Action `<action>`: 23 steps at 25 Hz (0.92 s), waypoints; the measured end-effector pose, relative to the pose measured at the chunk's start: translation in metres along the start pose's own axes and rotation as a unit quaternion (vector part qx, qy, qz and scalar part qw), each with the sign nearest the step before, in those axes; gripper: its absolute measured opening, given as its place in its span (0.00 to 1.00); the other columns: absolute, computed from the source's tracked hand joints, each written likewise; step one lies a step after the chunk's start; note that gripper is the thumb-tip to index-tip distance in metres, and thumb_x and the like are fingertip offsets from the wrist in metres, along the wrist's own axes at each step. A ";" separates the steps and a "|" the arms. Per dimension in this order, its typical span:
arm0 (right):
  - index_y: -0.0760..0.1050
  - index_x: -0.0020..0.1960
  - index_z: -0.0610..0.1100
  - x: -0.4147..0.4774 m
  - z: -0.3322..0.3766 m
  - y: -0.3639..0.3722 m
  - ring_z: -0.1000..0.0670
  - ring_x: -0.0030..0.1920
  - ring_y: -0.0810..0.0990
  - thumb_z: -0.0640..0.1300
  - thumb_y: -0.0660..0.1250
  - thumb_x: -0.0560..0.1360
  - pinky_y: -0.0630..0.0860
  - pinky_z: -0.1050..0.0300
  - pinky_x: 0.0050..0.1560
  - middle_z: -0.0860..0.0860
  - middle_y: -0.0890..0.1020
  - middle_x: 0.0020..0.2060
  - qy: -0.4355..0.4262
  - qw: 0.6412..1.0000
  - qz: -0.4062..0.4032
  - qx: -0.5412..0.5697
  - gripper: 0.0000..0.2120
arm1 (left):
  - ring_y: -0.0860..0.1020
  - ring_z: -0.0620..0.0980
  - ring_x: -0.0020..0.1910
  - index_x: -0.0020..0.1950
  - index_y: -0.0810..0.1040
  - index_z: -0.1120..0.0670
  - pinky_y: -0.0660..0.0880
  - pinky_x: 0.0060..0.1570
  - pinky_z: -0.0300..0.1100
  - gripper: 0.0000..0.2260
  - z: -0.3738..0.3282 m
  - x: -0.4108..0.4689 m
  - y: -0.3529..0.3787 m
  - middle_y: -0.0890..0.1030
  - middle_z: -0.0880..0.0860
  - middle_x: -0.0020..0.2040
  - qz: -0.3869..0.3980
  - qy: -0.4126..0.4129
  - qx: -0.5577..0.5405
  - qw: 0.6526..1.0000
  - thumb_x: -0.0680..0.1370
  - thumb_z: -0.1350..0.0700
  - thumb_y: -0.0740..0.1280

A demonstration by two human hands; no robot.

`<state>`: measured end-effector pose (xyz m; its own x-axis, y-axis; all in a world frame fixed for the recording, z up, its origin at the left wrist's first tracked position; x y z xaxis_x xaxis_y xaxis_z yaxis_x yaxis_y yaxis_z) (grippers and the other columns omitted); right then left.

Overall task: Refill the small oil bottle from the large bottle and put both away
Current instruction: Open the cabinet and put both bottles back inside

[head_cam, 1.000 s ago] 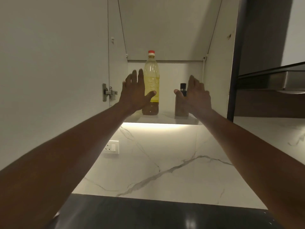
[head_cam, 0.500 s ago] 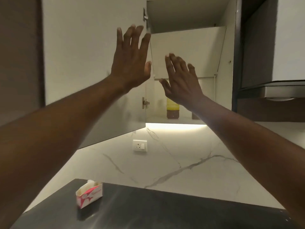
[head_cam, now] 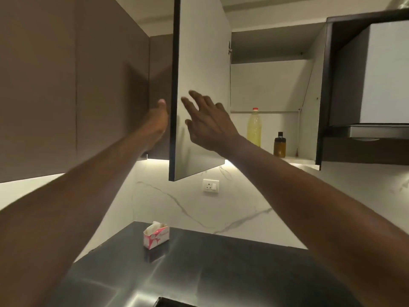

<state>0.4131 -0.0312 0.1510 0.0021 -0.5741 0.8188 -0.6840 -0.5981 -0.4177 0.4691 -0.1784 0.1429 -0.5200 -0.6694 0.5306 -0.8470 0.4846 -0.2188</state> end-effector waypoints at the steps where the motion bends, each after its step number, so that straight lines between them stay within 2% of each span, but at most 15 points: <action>1: 0.59 0.82 0.44 0.001 0.010 0.001 0.39 0.77 0.66 0.52 0.61 0.83 0.72 0.39 0.68 0.41 0.60 0.82 0.000 1.000 0.019 0.008 0.30 | 0.69 0.60 0.75 0.81 0.65 0.54 0.67 0.73 0.56 0.29 0.011 -0.008 0.011 0.69 0.58 0.79 0.062 -0.050 -0.074 0.994 0.87 0.38 0.46; 3: 0.60 0.82 0.46 0.002 0.020 0.004 0.38 0.76 0.66 0.51 0.63 0.82 0.72 0.40 0.69 0.41 0.60 0.81 0.010 0.998 0.052 0.016 0.30 | 0.73 0.60 0.71 0.79 0.67 0.53 0.70 0.70 0.56 0.28 0.023 -0.019 0.023 0.71 0.58 0.76 0.107 -0.072 -0.139 0.982 0.87 0.38 0.47; 6: 0.63 0.80 0.47 -0.010 0.013 0.005 0.38 0.75 0.68 0.52 0.65 0.81 0.74 0.41 0.65 0.41 0.61 0.80 0.020 0.997 0.074 -0.008 0.29 | 0.79 0.53 0.55 0.63 0.77 0.49 0.74 0.59 0.54 0.22 0.026 -0.024 0.035 0.79 0.57 0.67 0.129 -0.053 -0.195 0.971 0.87 0.39 0.50; 8: 0.64 0.79 0.47 -0.024 -0.006 0.000 0.37 0.73 0.70 0.53 0.65 0.81 0.76 0.41 0.63 0.41 0.63 0.79 0.032 0.997 0.066 -0.025 0.28 | 0.79 0.53 0.54 0.56 0.78 0.45 0.75 0.57 0.54 0.20 0.020 -0.027 0.048 0.79 0.55 0.64 0.155 -0.033 -0.214 0.964 0.86 0.38 0.50; 12: 0.69 0.74 0.47 -0.064 -0.055 -0.015 0.37 0.71 0.72 0.60 0.69 0.78 0.78 0.40 0.62 0.41 0.66 0.77 0.058 0.995 0.029 -0.071 0.30 | 0.80 0.53 0.55 0.54 0.81 0.43 0.78 0.47 0.50 0.21 -0.003 -0.047 0.096 0.82 0.51 0.58 0.232 0.006 -0.247 0.941 0.86 0.38 0.51; 15: 0.70 0.73 0.46 -0.101 -0.101 -0.024 0.39 0.72 0.70 0.61 0.70 0.76 0.75 0.41 0.66 0.43 0.68 0.76 0.099 0.989 0.011 -0.110 0.31 | 0.80 0.52 0.58 0.60 0.81 0.42 0.78 0.53 0.52 0.20 -0.028 -0.061 0.147 0.81 0.47 0.57 0.300 0.063 -0.224 0.925 0.86 0.38 0.51; 17: 0.69 0.74 0.44 -0.125 -0.134 -0.025 0.40 0.72 0.70 0.57 0.69 0.77 0.75 0.42 0.66 0.43 0.69 0.75 0.120 0.986 0.011 -0.114 0.30 | 0.77 0.52 0.62 0.71 0.76 0.44 0.75 0.60 0.54 0.20 -0.042 -0.066 0.187 0.78 0.45 0.62 0.325 0.120 -0.180 0.920 0.86 0.38 0.54; 19: 0.68 0.76 0.41 -0.145 -0.164 -0.022 0.40 0.71 0.71 0.52 0.70 0.78 0.76 0.42 0.65 0.42 0.70 0.74 0.142 0.984 0.013 -0.107 0.30 | 0.73 0.51 0.69 0.76 0.72 0.47 0.70 0.68 0.52 0.20 -0.051 -0.069 0.225 0.75 0.47 0.69 0.318 0.204 -0.116 0.919 0.86 0.42 0.58; 21: 0.66 0.77 0.39 -0.164 -0.199 -0.014 0.38 0.70 0.72 0.49 0.73 0.76 0.76 0.41 0.65 0.40 0.70 0.74 0.177 0.978 0.015 -0.109 0.34 | 0.67 0.54 0.77 0.80 0.68 0.49 0.64 0.76 0.50 0.24 -0.054 -0.068 0.270 0.68 0.53 0.78 0.297 0.279 -0.021 0.913 0.85 0.46 0.64; 23: 0.63 0.78 0.38 -0.182 -0.238 0.002 0.36 0.71 0.70 0.48 0.76 0.74 0.75 0.39 0.67 0.39 0.69 0.74 0.215 0.969 0.023 -0.118 0.39 | 0.57 0.59 0.82 0.83 0.62 0.48 0.57 0.79 0.52 0.31 -0.046 -0.063 0.318 0.56 0.55 0.83 0.292 0.297 0.067 0.906 0.82 0.45 0.68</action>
<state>0.2376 0.2051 0.0951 -0.3025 -0.2799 0.9111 -0.8238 -0.4041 -0.3976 0.2379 0.0439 0.0775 -0.7664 0.1208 0.6309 -0.4725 0.5592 -0.6811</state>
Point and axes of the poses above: each hand's wrist, its own x-axis towards the middle knuckle, its own y-axis out of the palm, z = x × y, the point moved 5 cm from there along x, towards the middle knuckle
